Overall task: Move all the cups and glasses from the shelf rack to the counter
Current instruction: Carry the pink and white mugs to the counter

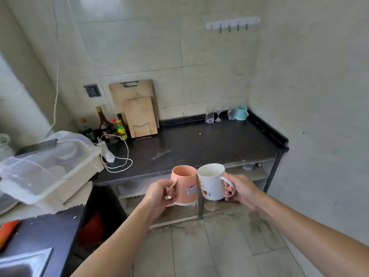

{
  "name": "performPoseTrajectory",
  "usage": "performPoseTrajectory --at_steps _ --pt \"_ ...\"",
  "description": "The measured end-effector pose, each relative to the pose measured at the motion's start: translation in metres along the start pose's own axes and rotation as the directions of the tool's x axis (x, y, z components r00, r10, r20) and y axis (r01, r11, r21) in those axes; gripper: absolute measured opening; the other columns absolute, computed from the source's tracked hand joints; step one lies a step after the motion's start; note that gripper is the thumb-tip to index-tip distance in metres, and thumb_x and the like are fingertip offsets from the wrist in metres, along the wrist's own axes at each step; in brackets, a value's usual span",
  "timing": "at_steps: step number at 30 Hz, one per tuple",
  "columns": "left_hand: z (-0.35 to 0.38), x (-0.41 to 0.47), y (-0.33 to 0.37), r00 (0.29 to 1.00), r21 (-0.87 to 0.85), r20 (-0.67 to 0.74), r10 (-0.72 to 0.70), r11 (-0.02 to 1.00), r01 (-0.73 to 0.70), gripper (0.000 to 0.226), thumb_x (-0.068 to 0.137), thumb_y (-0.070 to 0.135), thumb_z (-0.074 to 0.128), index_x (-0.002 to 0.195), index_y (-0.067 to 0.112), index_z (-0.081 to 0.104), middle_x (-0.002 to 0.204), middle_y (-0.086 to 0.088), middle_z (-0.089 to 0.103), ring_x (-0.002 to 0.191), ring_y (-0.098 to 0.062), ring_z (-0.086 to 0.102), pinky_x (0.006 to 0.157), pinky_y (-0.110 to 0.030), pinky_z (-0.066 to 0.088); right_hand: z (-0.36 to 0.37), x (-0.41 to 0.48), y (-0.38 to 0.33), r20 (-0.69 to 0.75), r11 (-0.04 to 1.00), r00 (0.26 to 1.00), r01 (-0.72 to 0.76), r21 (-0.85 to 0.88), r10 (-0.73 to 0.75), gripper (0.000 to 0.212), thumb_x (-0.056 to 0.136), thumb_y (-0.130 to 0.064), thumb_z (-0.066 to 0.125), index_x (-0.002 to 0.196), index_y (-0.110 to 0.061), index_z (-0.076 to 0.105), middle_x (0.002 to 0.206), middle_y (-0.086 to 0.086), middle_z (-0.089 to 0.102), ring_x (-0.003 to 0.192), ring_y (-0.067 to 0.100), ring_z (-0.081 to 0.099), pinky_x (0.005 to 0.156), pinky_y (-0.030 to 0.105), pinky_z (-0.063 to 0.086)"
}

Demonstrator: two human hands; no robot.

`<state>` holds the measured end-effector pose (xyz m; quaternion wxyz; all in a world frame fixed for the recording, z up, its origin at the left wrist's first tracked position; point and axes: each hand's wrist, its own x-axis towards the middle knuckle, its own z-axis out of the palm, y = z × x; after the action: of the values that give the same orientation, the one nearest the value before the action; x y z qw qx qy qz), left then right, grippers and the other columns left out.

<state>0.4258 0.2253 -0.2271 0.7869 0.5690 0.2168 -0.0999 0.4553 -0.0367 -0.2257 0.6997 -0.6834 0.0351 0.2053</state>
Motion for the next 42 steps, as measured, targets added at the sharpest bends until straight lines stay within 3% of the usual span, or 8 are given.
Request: performPoseTrajectory --at_steps 6,10,17,22,29,36,39,42 --pt "0.049 0.11 0.06 0.995 0.175 0.103 -0.004 0.985 -0.014 0.036 0.086 0.01 0.049 0.051 0.014 0.049 0.051 -0.005 0.043 0.058 -0.017 0.042 0.064 -0.036 0.043 -0.045 0.075 -0.042 -0.122 0.999 0.992 0.02 0.037 -0.015 0.053 0.098 -0.036 0.049 0.049 -0.017 0.049 0.053 0.002 0.042 0.055 0.019 0.044 0.06 0.033 0.043" --pt "0.089 0.169 0.077 0.984 0.185 0.172 -0.04 0.983 0.007 0.032 0.087 0.01 0.05 0.055 0.013 0.047 0.052 -0.005 0.041 0.056 -0.017 0.04 0.062 -0.034 0.041 -0.08 0.118 -0.058 -0.174 0.999 0.985 0.007 0.047 0.001 0.05 0.096 -0.036 0.051 0.049 -0.018 0.05 0.053 0.001 0.042 0.054 0.017 0.044 0.06 0.032 0.044" --pt "0.167 0.281 0.083 0.986 0.184 0.14 -0.094 0.981 0.068 0.03 0.091 0.009 0.045 0.061 0.01 0.049 0.052 -0.005 0.04 0.057 -0.017 0.04 0.062 -0.033 0.042 -0.16 0.217 -0.078 -0.219 0.999 0.975 -0.042 0.019 0.045 0.046 0.098 -0.032 0.049 0.055 -0.015 0.053 0.056 0.005 0.044 0.054 0.017 0.047 0.059 0.032 0.047" --pt "0.227 0.361 0.096 0.987 0.192 0.083 -0.135 0.974 0.117 0.03 0.093 0.01 0.043 0.064 0.007 0.051 0.052 -0.004 0.041 0.058 -0.016 0.046 0.065 -0.034 0.046 -0.222 0.297 -0.105 -0.234 0.993 0.968 -0.108 -0.05 0.093 0.041 0.098 -0.03 0.05 0.063 -0.01 0.056 0.058 0.007 0.052 0.063 0.019 0.053 0.067 0.034 0.053" --pt "0.299 0.455 0.106 0.986 0.174 0.038 -0.165 0.972 0.156 0.015 0.092 0.007 0.046 0.078 0.006 0.051 0.052 -0.003 0.04 0.06 -0.017 0.05 0.066 -0.034 0.047 -0.291 0.392 -0.14 -0.246 0.981 0.958 -0.176 -0.085 0.151 0.045 0.095 -0.028 0.051 0.053 -0.012 0.054 0.06 0.007 0.056 0.068 0.02 0.055 0.072 0.036 0.052" --pt "0.348 0.568 0.109 0.976 0.195 0.052 -0.209 0.961 0.196 0.013 0.093 0.008 0.046 0.081 0.006 0.053 0.051 -0.002 0.043 0.057 -0.015 0.05 0.067 -0.034 0.047 -0.348 0.49 -0.144 -0.352 0.956 0.913 -0.264 -0.126 0.206 0.04 0.095 -0.028 0.051 0.062 -0.007 0.058 0.073 0.012 0.062 0.081 0.024 0.062 0.084 0.04 0.057" --pt "0.369 0.623 0.109 0.967 0.195 0.083 -0.239 0.956 0.22 0.018 0.093 0.009 0.05 0.075 0.008 0.052 0.049 -0.002 0.042 0.054 -0.015 0.044 0.065 -0.033 0.046 -0.371 0.535 -0.144 -0.38 0.946 0.894 -0.302 -0.117 0.238 0.039 0.095 -0.027 0.051 0.062 -0.007 0.057 0.084 0.017 0.063 0.093 0.027 0.064 0.084 0.037 0.057" --pt "0.389 0.676 0.105 0.964 0.219 0.108 -0.244 0.951 0.217 0.024 0.095 0.013 0.053 0.071 0.01 0.048 0.051 -0.002 0.044 0.058 -0.017 0.046 0.067 -0.034 0.046 -0.394 0.58 -0.142 -0.416 0.918 0.864 -0.369 -0.146 0.282 0.036 0.094 -0.031 0.048 0.067 -0.009 0.059 0.081 0.009 0.062 0.085 0.02 0.058 0.079 0.031 0.05"
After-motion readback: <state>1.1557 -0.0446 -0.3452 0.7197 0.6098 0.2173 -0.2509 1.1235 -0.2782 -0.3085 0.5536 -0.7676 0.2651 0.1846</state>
